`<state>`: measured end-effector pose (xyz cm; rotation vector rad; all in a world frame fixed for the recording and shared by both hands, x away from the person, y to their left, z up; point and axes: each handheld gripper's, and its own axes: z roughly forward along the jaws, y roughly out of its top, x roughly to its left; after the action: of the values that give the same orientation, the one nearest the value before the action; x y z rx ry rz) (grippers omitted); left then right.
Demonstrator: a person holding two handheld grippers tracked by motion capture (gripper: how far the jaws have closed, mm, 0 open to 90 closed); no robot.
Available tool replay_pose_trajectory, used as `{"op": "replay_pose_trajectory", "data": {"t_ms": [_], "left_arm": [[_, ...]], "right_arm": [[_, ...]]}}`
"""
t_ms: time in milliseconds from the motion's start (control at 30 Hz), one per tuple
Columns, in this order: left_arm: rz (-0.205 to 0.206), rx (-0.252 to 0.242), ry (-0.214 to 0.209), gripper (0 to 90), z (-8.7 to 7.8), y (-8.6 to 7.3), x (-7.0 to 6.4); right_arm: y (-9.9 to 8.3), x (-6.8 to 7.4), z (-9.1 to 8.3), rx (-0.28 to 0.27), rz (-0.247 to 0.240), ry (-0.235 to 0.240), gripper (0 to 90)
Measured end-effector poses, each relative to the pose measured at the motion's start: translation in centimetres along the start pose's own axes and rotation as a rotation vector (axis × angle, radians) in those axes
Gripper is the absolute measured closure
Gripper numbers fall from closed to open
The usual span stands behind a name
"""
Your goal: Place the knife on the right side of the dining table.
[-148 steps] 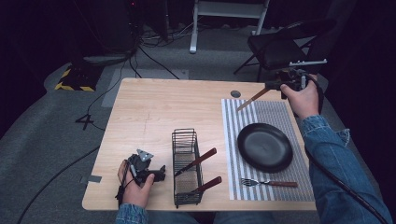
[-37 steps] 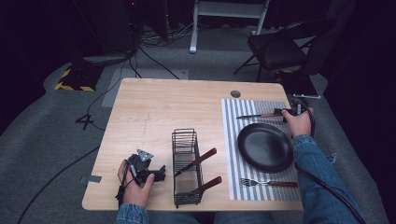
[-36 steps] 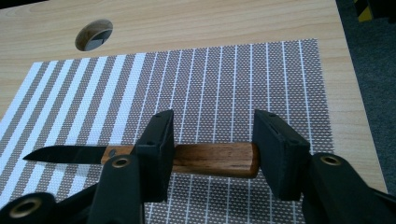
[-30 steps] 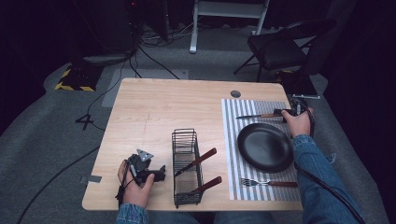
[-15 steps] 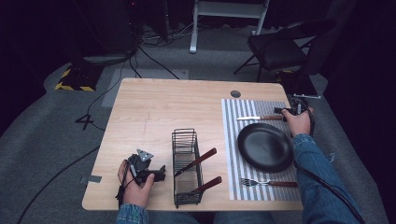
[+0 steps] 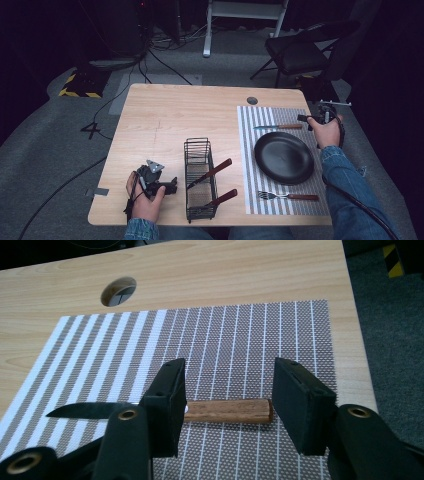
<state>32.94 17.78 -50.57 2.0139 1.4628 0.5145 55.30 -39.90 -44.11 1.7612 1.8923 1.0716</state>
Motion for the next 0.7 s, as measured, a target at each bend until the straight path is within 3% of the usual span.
{"op": "replay_pose_trajectory", "data": {"t_ms": [333, 700], "left_arm": [[0.001, 0.000, 0.000, 0.1, 0.0, 0.0, 0.0], [-0.001, -0.001, 0.001, 0.0, 0.0, 0.0, 0.0]], "right_arm": [[0.6, 0.9, -3.6, -0.030, -0.073, 0.033, 48.2], [0.2, 2.1, -7.7, -0.055, -0.118, 0.097, 48.0]]}}
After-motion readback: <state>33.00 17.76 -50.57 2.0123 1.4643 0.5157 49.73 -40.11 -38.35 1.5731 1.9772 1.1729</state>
